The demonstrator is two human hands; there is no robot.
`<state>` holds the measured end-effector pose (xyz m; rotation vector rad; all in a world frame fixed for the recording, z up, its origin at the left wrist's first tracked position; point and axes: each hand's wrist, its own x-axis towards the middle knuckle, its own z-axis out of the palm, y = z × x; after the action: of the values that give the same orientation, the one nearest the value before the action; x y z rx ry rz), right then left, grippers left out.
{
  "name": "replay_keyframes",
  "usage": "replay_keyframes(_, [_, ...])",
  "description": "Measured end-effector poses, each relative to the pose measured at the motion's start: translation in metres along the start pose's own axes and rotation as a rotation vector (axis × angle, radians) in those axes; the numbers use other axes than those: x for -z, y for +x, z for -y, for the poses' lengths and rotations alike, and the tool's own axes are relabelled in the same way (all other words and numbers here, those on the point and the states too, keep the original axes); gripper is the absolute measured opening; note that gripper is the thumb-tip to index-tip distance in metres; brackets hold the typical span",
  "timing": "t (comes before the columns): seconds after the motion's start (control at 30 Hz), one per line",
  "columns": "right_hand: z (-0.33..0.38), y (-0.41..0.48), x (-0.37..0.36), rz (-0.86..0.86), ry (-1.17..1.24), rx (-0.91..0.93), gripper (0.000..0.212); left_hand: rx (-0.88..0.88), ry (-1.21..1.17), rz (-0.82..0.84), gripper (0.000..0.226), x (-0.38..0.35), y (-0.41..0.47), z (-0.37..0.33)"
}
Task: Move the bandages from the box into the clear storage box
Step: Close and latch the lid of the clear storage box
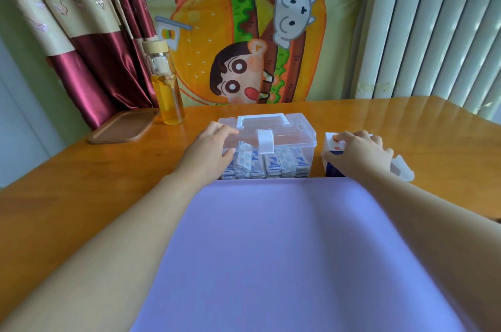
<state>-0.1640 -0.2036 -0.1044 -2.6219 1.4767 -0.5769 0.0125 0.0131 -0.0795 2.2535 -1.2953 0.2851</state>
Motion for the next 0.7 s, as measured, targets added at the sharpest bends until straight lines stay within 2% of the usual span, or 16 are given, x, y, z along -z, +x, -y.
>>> replay_keyframes(0.13, [-0.004,0.005,0.004,-0.080,0.042,0.006,0.046,-0.017,0.013,0.018,0.037,0.002,0.002,0.001])
replay_keyframes(0.27, [-0.003,0.014,0.036,-0.334,0.239,0.022,0.043,-0.012,0.051,0.082,0.038,0.008,0.007,0.003])
replay_keyframes(0.4, [0.021,0.013,0.074,-0.527,0.377,0.265,0.050,-0.005,0.012,0.047,0.037,0.024,0.009,-0.008])
replay_keyframes(0.5, [0.047,-0.010,0.092,-0.561,0.461,0.579,0.051,0.102,-0.282,-0.086,0.034,0.048,0.004,-0.025])
replay_keyframes(0.57, [0.062,-0.033,0.092,-0.546,0.469,0.770,0.050,0.245,-0.606,-0.110,0.028,0.064,-0.004,-0.034])
replay_keyframes(0.63, [0.074,-0.056,0.090,-0.518,0.457,0.944,0.050,0.401,-0.908,-0.031,0.036,0.082,-0.019,-0.043])
replay_keyframes(0.7, [0.082,-0.074,0.088,-0.501,0.445,1.083,0.050,0.462,-1.040,0.110,0.052,0.096,-0.035,-0.045])
